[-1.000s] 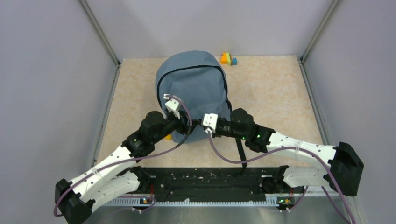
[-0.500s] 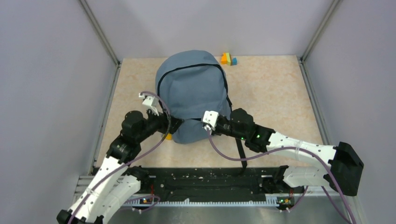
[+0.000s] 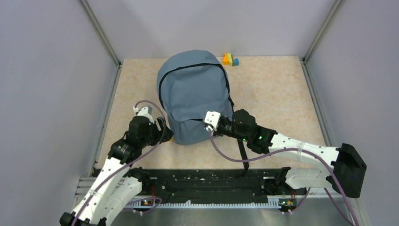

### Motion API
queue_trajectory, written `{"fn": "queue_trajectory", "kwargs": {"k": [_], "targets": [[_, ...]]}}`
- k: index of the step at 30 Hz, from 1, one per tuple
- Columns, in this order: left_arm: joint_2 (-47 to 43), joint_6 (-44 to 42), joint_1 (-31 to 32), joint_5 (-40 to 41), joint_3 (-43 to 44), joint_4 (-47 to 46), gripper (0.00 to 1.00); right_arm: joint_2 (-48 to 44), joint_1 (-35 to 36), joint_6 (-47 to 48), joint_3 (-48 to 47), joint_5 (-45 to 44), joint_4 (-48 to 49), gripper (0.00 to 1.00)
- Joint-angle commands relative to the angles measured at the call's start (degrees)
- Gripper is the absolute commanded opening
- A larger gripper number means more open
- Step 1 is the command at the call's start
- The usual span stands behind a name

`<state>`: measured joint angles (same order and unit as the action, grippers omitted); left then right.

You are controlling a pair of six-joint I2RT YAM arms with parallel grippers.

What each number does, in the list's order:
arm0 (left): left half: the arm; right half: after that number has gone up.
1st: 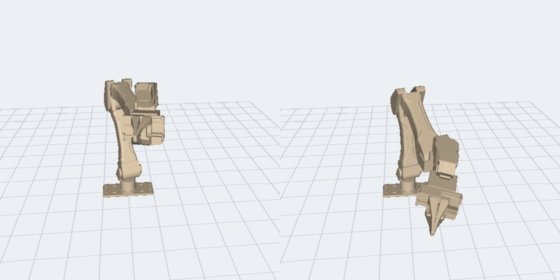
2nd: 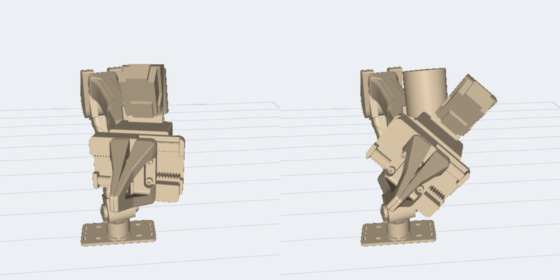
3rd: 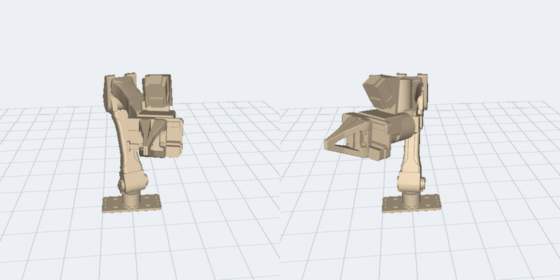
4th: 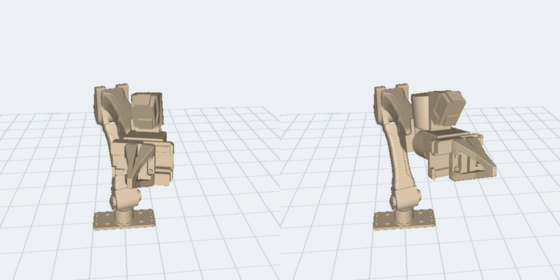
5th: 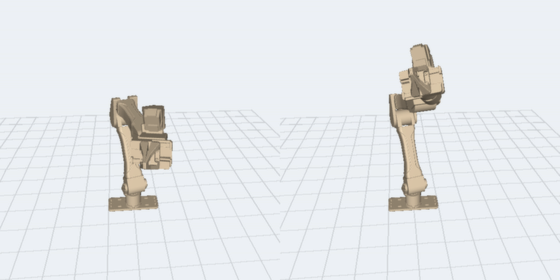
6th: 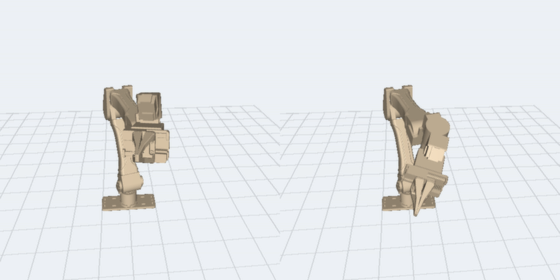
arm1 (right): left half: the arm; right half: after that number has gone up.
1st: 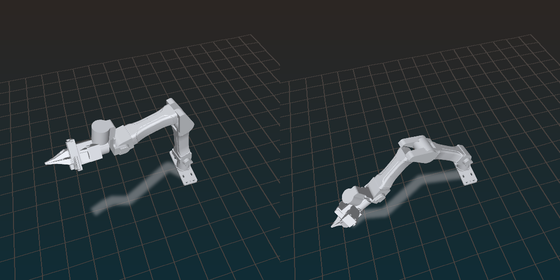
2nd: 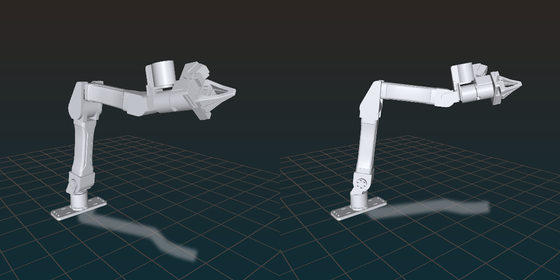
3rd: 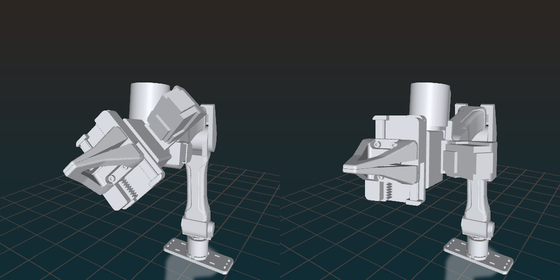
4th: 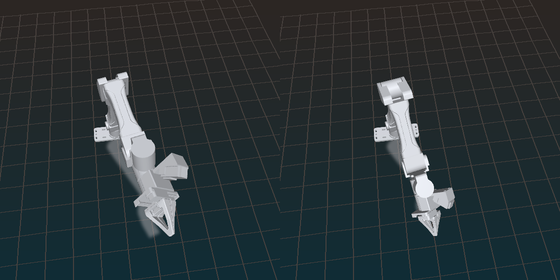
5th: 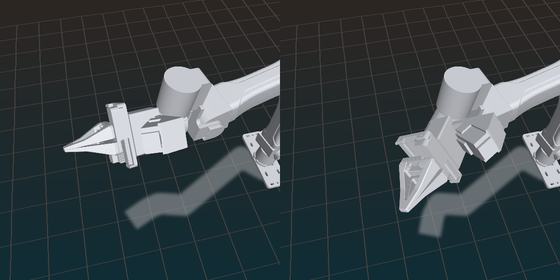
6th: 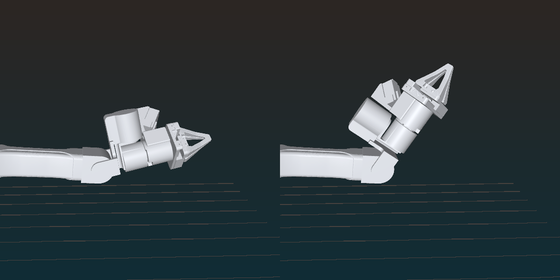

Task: Pack the student bag
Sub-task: Pick up the stationery from the center of the board.

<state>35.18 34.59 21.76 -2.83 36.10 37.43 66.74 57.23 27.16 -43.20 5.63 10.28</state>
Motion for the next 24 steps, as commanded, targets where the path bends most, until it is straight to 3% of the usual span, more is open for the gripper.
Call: {"fn": "queue_trajectory", "kwargs": {"k": [1, 7, 13, 24], "targets": [[5.38, 5.22, -3.08, 9.16, 1.71, 2.82, 0.74, -3.24, 0.0, -0.53, -2.06, -1.54, 4.16, 0.0], [8.38, 8.85, -6.7, 13.52, -3.26, -3.44, 0.75, -4.72, 0.01, -0.83, -1.32, -1.75, 4.73, 0.0], [8.41, 13.37, -7.9, 12.98, -10.4, -13.8, 0.75, -4.84, 0.02, -0.86, -1.11, -1.74, 4.83, 0.0], [21.53, 6.6, -8.05, 7.53, -10.87, -25.04, 0.8, -4.52, 0.01, -1.1, -1.01, -1.13, 5.22, 0.0]]}}
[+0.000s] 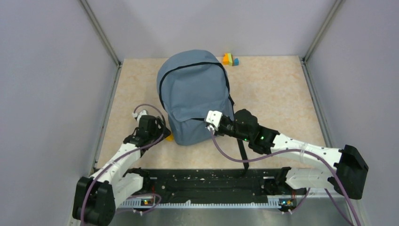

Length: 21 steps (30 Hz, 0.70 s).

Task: Pack the student bag
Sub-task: Pick up the stationery from the center of the board.

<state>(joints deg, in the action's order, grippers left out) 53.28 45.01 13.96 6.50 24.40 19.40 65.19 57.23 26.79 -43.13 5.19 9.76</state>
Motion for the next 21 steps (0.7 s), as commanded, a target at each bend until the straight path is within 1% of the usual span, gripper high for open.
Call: {"fn": "queue_trajectory", "kwargs": {"k": [1, 8, 12, 15, 21], "targets": [[4.82, -4.5, -0.24, -2.15, 1.55, -6.96, 0.8, -2.83, -0.01, -0.69, -1.08, -0.7, 5.77, 0.0], [14.17, -8.44, -0.24, -3.95, 6.29, -9.08, 0.81, -2.16, 0.05, -1.03, -1.75, -0.06, 5.42, 0.0], [16.86, -10.61, -0.17, -6.12, 6.62, -11.33, 0.79, -2.28, 0.03, -1.12, -1.78, -0.23, 5.18, 0.0], [17.51, -12.11, 0.05, -10.26, 5.4, -13.44, 0.77, -2.3, -0.01, -1.08, -1.78, -0.36, 5.06, 0.0], [14.12, -11.5, 2.33, -12.35, 2.14, -13.85, 0.75, -1.88, 0.04, -1.17, -1.95, -0.19, 5.18, 0.0]]}}
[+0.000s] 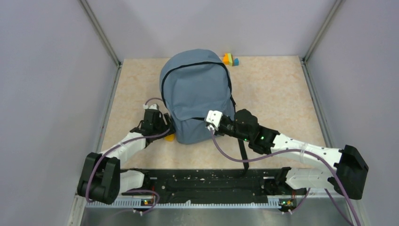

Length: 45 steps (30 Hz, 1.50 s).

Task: Pack the student bag
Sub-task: Pick up the stationery from the center of the board.

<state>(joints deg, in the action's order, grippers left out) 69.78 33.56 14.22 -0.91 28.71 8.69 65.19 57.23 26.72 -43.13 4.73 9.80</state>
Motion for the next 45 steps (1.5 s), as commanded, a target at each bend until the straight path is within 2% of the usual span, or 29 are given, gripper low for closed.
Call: {"fn": "queue_trajectory", "kwargs": {"k": [1, 7, 11, 14, 23, 27, 34, 41, 45], "targets": [[-3.35, 0.5, 2.68, -4.98, -2.7, -2.81, 0.75, -1.84, 0.06, -1.06, -1.95, 0.28, 5.14, 0.0], [-9.17, 6.99, 7.34, -4.35, -5.64, 0.53, 0.75, -1.47, 0.03, -1.06, -2.13, 0.5, 5.26, 0.0], [-11.06, 10.24, 10.34, 1.4, -5.59, 4.91, 0.75, -1.46, 0.02, -1.32, -1.98, 0.78, 5.55, 0.0], [-9.48, 11.06, 10.39, 6.69, -4.58, 7.32, 0.76, -1.42, 0.03, -1.46, -1.95, 1.17, 5.68, 0.0], [-5.76, 10.66, 15.41, 11.77, 0.26, 11.0, 0.69, -2.07, -0.01, -1.29, -1.62, 0.39, 5.16, 0.0], [-5.96, 11.32, 15.56, 13.13, 0.11, 12.92, 0.64, -2.26, 0.01, -1.32, -1.43, 0.37, 5.22, 0.0], [-5.12, 10.27, 15.92, 11.7, -1.07, 11.67, 0.66, -2.01, 0.04, -1.06, -1.9, 0.32, 5.1, 0.0], [-1.44, 9.6, 16.18, 14.02, 1.68, 15.65, 0.65, -1.47, 0.04, -1.17, -2.12, 0.63, 5.33, 0.0], [-1.42, 9.89, 16.42, 13.01, 1.62, 15.02, 0.55, -1.16, 0.02, -1.11, -2.48, 0.62, 5.14, 0.0]]}}
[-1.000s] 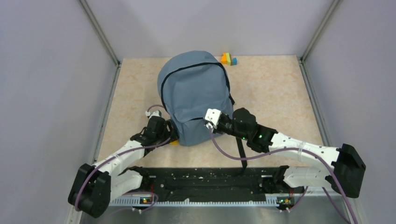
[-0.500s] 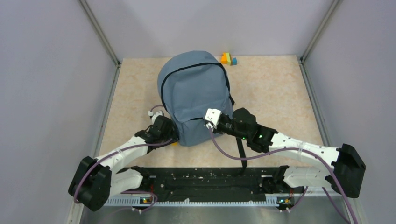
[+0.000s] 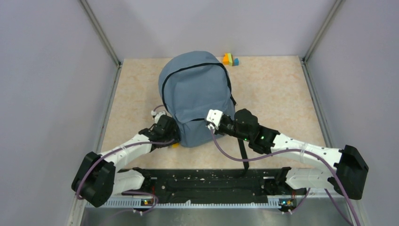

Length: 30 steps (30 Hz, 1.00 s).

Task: Pack the student bag
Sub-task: Pick up the stationery from the center of the board.

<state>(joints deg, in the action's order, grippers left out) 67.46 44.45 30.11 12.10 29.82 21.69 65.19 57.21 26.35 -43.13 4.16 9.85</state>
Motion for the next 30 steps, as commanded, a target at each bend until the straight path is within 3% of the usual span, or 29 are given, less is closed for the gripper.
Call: {"fn": "queue_trajectory", "kwargs": {"k": [1, 8, 14, 20, 25, 30], "targets": [[0.51, -0.6, 0.56, -0.17, 0.42, 1.91, 0.51, -1.11, 0.02, -0.69, -2.48, 1.12, 5.09, 0.0], [-5.94, 2.12, 0.54, -0.5, 0.12, 3.25, 0.31, -0.35, 0.03, -0.61, -2.79, 1.19, 5.01, 0.0], [-16.93, 3.59, 0.54, 1.64, 0.13, 6.34, 0.11, -0.02, 0.08, -0.58, -2.76, 1.26, 5.07, 0.0], [-25.59, 0.99, 0.52, 1.07, 1.62, 8.85, 0.02, -0.06, 0.02, -0.68, -2.88, 1.46, 4.84, 0.0], [-34.37, -11.31, 0.54, -6.09, 9.5, 10.56, 0.0, -1.05, 0.01, -0.13, -2.14, 3.06, 4.9, 0.0], [-36.34, -22.26, 0.56, -23.59, 20.98, 8.6, 0.01, -3.1, 0.14, 1.34, -1.32, 9.09, 3.63, 0.0]]}}
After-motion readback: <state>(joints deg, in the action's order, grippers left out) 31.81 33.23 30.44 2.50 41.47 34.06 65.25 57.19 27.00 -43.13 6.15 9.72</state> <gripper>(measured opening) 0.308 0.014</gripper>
